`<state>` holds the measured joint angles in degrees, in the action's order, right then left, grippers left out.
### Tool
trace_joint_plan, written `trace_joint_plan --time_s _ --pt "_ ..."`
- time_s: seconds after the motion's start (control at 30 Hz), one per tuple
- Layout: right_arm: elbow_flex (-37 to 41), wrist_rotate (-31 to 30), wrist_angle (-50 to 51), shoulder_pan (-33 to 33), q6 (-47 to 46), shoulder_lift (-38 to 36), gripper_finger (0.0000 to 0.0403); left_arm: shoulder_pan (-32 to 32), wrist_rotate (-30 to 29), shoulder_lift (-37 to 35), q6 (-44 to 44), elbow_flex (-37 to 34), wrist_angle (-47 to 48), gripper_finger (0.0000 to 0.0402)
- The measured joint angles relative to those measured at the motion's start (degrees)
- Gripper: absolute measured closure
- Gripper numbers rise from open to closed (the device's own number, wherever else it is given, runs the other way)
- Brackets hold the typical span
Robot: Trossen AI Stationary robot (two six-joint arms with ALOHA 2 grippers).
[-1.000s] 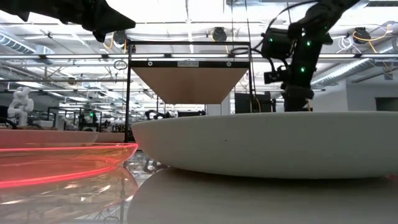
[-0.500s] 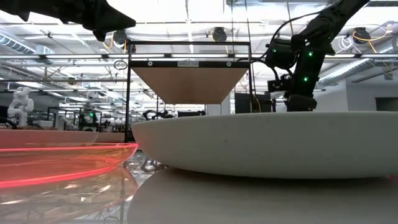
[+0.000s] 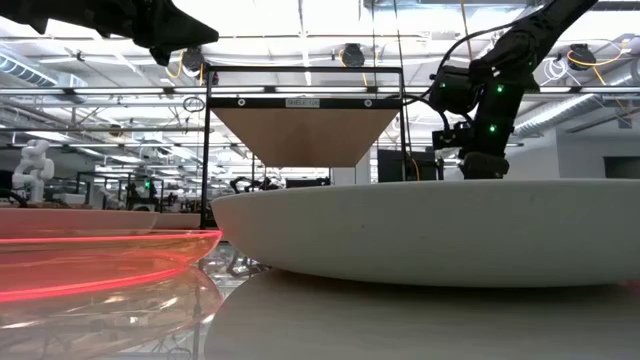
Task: Place and stack plates onto a shelf
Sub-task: Put the brown plate on the shelf
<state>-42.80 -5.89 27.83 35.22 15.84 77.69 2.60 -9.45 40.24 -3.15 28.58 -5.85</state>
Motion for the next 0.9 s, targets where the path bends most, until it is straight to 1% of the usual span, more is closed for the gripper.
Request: trace_joint_plan --time_s 0.23,0.33,0.43,0.63,0.9 --pt "1.3 -1.5 -0.2 0.1 -0.1 0.0 0.0315 0.0 0.0 0.0 -0.1 0.0 0.0 0.0398" --pt "1.3 -1.7 -0.4 0.1 -0.1 0.0 0.0309 0.0 0.0 0.0 -0.1 0.0 0.0 0.0398" --pt "1.3 -1.9 -0.4 0.1 -0.1 0.0 0.0323 0.0 0.0 0.0 -0.1 0.0 -0.2 0.0398" --pt "1.3 -1.8 -0.1 1.2 -0.2 0.0 0.0394 0.0 0.0 0.0 -0.1 0.0 -0.3 0.0398" --pt "1.3 -2.5 0.1 1.4 0.1 -0.6 0.04 0.0 0.0 0.0 -0.4 0.0 -0.3 0.0398"
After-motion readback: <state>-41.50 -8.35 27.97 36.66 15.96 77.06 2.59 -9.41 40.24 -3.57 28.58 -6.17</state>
